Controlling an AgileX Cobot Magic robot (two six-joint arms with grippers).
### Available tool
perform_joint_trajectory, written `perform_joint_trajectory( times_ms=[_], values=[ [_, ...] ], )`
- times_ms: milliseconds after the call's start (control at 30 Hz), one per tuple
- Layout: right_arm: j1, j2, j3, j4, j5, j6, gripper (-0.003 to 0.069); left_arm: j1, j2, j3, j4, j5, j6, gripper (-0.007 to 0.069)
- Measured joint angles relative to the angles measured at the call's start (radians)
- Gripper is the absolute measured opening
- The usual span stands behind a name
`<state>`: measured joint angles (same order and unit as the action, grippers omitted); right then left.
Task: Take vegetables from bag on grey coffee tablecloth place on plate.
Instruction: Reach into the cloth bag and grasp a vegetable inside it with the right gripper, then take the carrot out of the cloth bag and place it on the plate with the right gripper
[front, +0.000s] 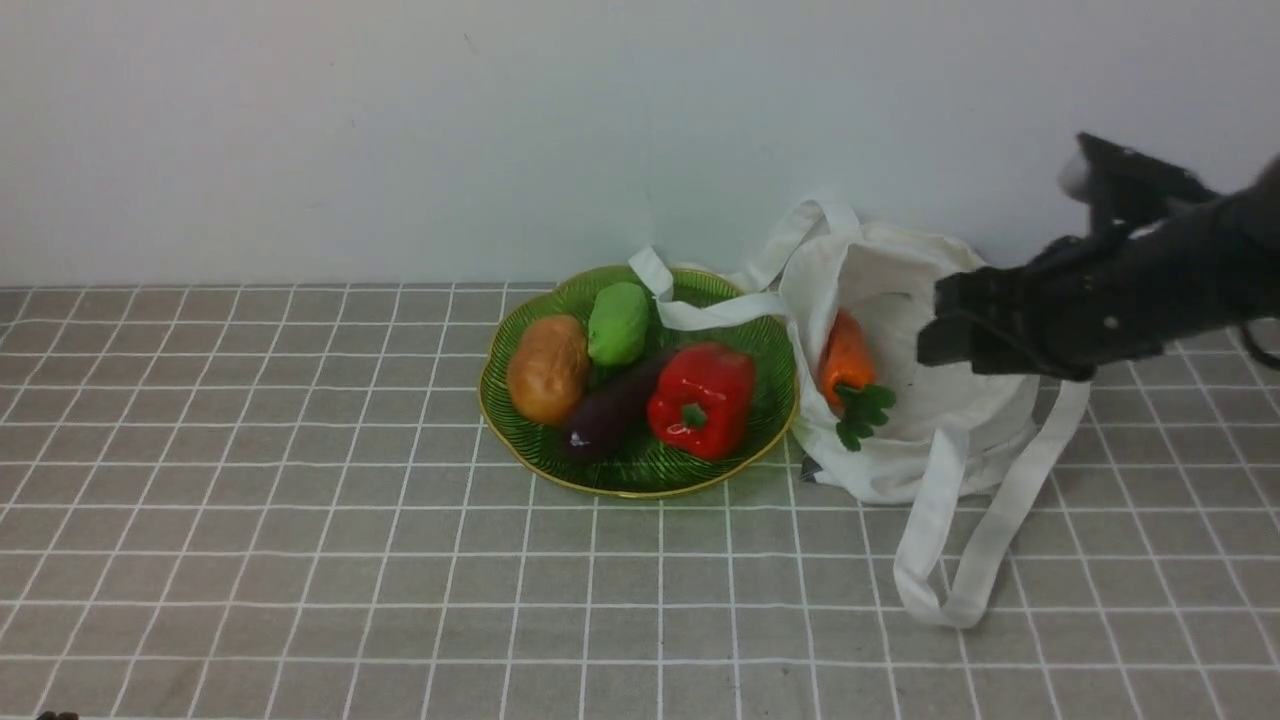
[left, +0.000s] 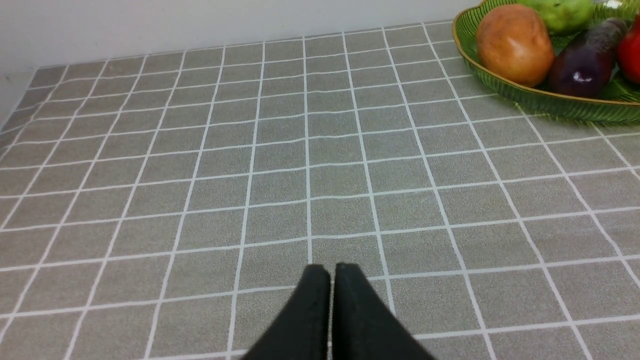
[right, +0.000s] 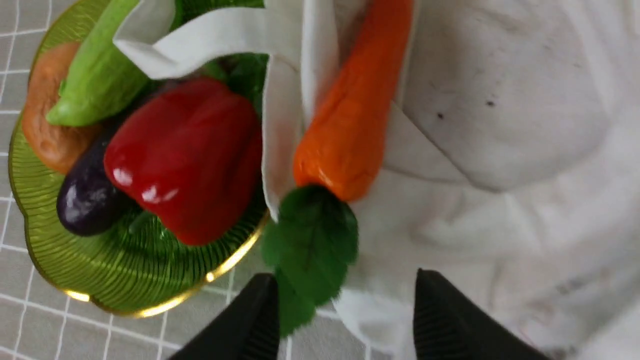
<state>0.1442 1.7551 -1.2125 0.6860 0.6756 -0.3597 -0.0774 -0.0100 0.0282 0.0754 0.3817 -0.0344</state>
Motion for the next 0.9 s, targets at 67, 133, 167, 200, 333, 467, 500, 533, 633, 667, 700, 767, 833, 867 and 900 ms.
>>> perform_joint_trajectory(
  times_ms=[67,133,167,200,333,467,500,533,633,667,700,767,833,867,900],
  values=[
    [0.011,0.110,-0.100,0.021,0.023,-0.012,0.0431,0.000,0.000,0.000,0.000,0.000,0.000,-0.0005],
    [0.011,0.185,-0.176,0.022,0.040,-0.009,0.0461,0.000,0.000,0.000,0.000,0.000,0.000,-0.0005],
    [0.011,0.217,-0.198,0.022,0.042,-0.006,0.0469,0.000,0.000,0.000,0.000,0.000,0.000,-0.0005],
    [0.011,0.240,-0.217,0.022,0.043,-0.003,0.0473,0.000,0.000,0.000,0.000,0.000,0.000,-0.0005],
    [0.011,0.321,-0.263,0.044,0.044,0.000,0.0479,0.000,0.000,0.000,0.000,0.000,0.000,-0.0005],
    [0.011,0.364,-0.266,0.068,0.044,-0.016,0.0479,0.000,0.000,0.000,0.000,0.000,0.000,-0.0005],
    [0.011,0.368,-0.266,0.071,0.044,-0.018,0.0475,0.000,0.000,0.000,0.000,0.000,0.000,-0.0005],
    [0.011,0.371,-0.266,0.074,0.044,-0.019,0.0466,0.000,0.000,0.000,0.000,0.000,0.000,-0.0005],
    [0.011,0.374,-0.267,0.080,0.049,-0.025,0.0395,0.000,0.000,0.000,0.000,0.000,0.000,-0.0005],
    [0.011,0.374,-0.267,0.081,0.053,-0.025,0.0370,0.000,0.000,0.000,0.000,0.000,0.000,-0.0005],
    [0.011,0.374,-0.267,0.081,0.059,-0.027,0.0364,0.000,0.000,0.000,0.000,0.000,0.000,-0.0005],
    [0.011,0.373,-0.268,0.073,0.077,-0.036,0.0365,0.000,0.000,0.000,0.000,0.000,0.000,-0.0005],
    [0.007,0.363,-0.268,0.055,0.111,-0.038,0.0365,0.000,0.000,0.000,0.000,0.000,0.000,-0.0005],
    [0.005,0.359,-0.268,0.051,0.116,-0.037,0.0365,0.000,0.000,0.000,0.000,0.000,0.000,-0.0005],
    [-0.004,0.335,-0.268,0.034,0.154,-0.024,0.0365,0.000,0.000,0.000,0.000,0.000,0.000,-0.0005]
  ],
)
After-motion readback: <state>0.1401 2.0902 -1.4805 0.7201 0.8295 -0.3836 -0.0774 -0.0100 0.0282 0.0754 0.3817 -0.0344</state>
